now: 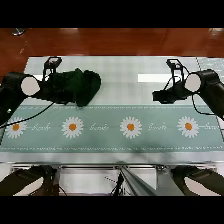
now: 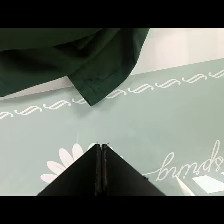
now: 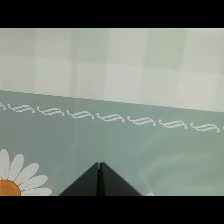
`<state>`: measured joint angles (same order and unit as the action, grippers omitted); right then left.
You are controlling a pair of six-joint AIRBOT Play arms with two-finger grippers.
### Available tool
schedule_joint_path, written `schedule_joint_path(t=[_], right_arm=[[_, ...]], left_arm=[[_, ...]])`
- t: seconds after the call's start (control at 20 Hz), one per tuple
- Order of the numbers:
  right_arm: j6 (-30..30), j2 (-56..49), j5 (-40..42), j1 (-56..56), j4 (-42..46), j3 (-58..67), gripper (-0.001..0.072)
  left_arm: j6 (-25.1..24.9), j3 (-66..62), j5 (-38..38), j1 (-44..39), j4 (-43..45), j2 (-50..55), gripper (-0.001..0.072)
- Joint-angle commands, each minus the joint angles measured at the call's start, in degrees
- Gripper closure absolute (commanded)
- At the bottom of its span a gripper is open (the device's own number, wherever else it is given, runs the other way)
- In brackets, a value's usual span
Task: Fold the shirts.
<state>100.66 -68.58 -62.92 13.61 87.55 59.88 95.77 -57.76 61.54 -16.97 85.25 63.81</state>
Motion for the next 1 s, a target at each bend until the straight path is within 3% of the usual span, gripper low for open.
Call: schedule_joint_path(t=[0.0,0.7,0.85,0.9,0.95], right_arm=[[0.0,0.0,0.0,0.1,0.0,0.0,0.0680],[0.0,0.0,1.3,0.1,0.0,0.0,0.0681],[0.0,0.0,4.8,0.1,0.1,0.0,0.0676],[0.1,0.0,5.7,0.1,0.2,0.0,0.0528],[0.6,-0.2,6.4,0.1,1.5,0.0,0.0163]], left_arm=[[0.0,0.0,0.0,0.0,0.0,0.0,0.0670],[0.0,0.0,-0.4,0.0,0.0,0.1,0.0670],[0.0,0.0,-8.4,0.0,0.1,0.2,0.0666],[-0.1,0.0,-13.9,0.2,0.5,0.6,0.0542],[-0.1,0.0,-19.5,0.3,1.7,1.2,0.0207]])
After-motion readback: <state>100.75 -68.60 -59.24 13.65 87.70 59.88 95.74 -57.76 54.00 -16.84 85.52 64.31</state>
